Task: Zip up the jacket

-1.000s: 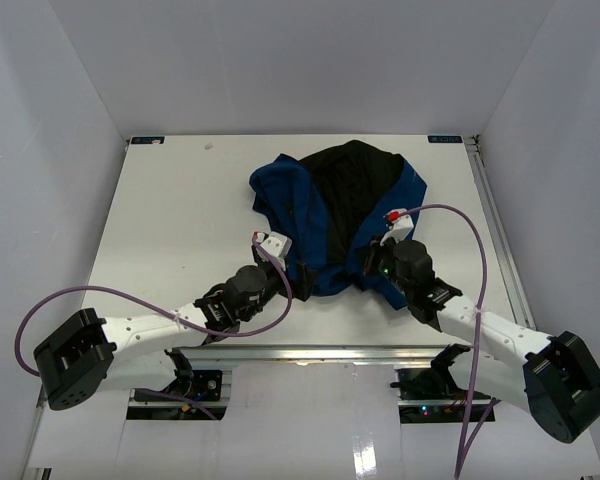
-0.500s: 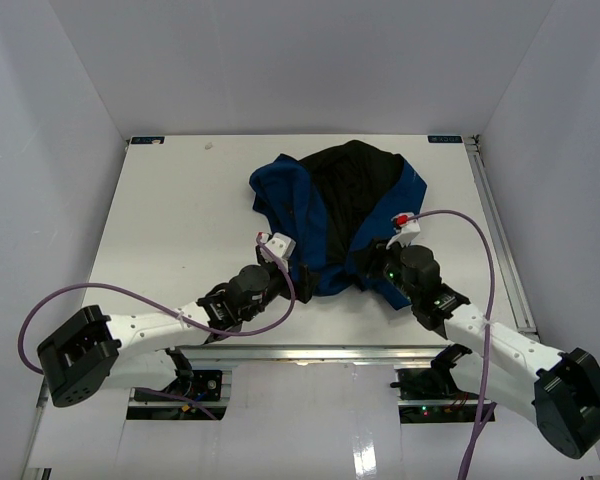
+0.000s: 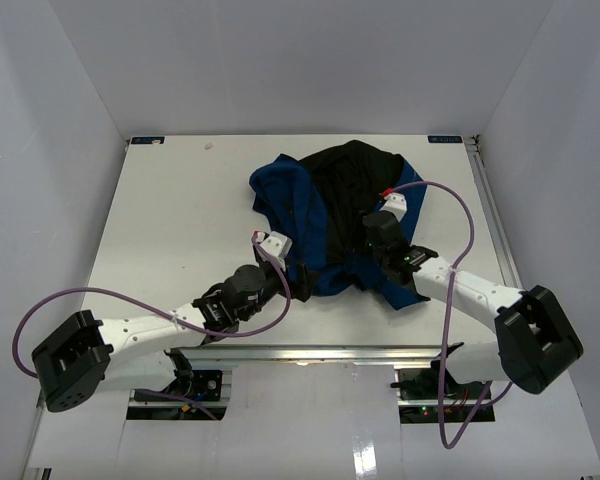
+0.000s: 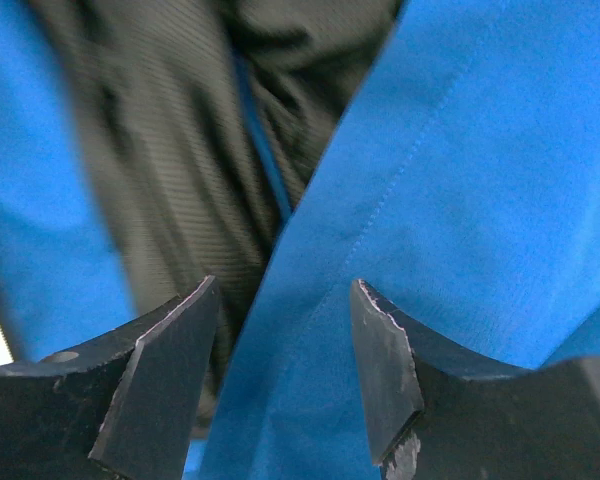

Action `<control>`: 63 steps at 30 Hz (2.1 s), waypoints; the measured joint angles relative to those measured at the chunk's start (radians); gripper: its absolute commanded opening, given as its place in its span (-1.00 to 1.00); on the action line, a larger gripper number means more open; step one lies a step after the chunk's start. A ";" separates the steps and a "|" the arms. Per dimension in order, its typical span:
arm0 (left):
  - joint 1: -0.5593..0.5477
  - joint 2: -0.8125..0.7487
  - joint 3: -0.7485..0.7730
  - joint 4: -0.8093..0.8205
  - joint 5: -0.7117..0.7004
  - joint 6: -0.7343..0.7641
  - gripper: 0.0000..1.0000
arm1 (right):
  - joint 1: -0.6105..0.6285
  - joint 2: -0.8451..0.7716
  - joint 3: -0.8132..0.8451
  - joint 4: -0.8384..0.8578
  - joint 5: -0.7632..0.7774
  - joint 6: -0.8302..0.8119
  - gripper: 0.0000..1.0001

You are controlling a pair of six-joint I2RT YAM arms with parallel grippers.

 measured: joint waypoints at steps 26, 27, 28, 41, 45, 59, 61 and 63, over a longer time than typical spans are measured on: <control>0.000 -0.020 0.000 -0.001 -0.006 0.002 0.86 | 0.043 -0.140 -0.060 -0.109 0.106 -0.067 -0.36; 0.000 -0.019 0.000 0.000 -0.007 0.002 0.86 | 0.047 -0.158 -0.067 -0.114 0.101 -0.084 -0.27; 0.000 -0.017 0.000 0.000 -0.008 0.002 0.86 | 0.051 -0.173 -0.069 -0.124 0.100 -0.094 -0.24; 0.000 -0.010 0.000 -0.004 -0.012 0.002 0.86 | 0.082 -0.080 0.044 -0.255 0.149 -0.012 0.11; 0.000 -0.013 0.000 -0.008 -0.014 0.002 0.86 | 0.088 0.043 0.149 -0.301 0.188 0.061 0.12; 0.001 -0.070 0.000 -0.015 -0.032 0.002 0.86 | 0.091 0.289 0.306 -0.479 0.293 0.195 -0.24; 0.001 -0.074 0.000 -0.015 -0.032 0.002 0.86 | 0.092 0.282 0.300 -0.486 0.300 0.199 -0.38; 0.001 -0.079 0.000 -0.014 -0.032 0.002 0.86 | 0.093 0.268 0.292 -0.492 0.309 0.202 -0.60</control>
